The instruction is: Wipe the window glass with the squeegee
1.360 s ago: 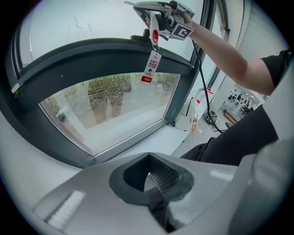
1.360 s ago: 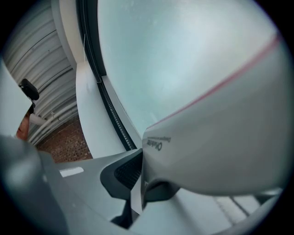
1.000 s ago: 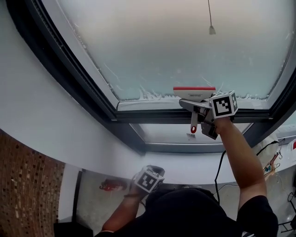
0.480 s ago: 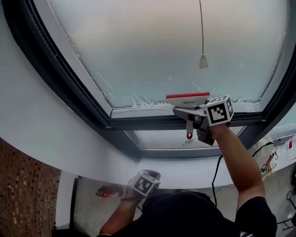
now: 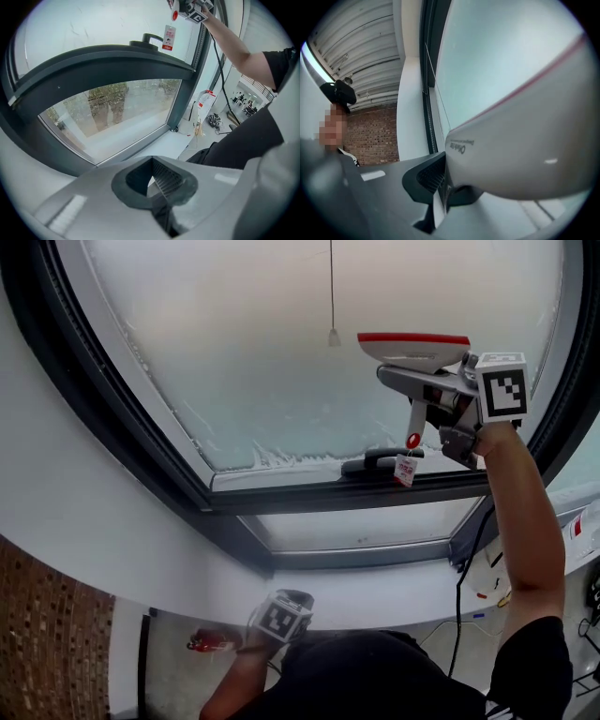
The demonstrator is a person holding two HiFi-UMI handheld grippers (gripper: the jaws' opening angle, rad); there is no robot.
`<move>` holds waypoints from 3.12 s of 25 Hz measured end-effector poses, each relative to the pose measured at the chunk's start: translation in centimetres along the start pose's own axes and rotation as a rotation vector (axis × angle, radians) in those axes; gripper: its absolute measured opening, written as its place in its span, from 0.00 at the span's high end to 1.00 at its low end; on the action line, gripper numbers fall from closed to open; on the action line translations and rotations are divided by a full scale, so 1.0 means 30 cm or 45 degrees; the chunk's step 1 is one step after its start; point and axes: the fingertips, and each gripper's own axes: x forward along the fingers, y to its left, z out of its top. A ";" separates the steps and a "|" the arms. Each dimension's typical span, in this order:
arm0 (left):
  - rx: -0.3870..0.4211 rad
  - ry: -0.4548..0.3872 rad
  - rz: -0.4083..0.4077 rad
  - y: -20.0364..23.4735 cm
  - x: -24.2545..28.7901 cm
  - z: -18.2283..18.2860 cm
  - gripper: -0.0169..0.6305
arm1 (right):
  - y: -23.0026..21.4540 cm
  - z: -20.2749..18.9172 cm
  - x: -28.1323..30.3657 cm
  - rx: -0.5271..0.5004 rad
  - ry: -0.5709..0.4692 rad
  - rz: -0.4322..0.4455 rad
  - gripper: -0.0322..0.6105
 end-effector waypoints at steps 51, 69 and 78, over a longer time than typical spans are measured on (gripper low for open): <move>0.098 -0.017 -0.063 -0.067 0.070 0.088 0.97 | -0.310 -0.672 -0.232 0.590 0.173 -0.025 0.91; 0.068 -0.079 -0.065 -0.082 0.065 0.155 0.97 | -0.152 -0.799 -0.272 0.697 0.053 0.045 0.91; 0.033 -0.218 -0.086 -0.080 -0.023 0.172 0.97 | 0.095 -0.895 -0.210 0.595 -0.054 -0.119 0.91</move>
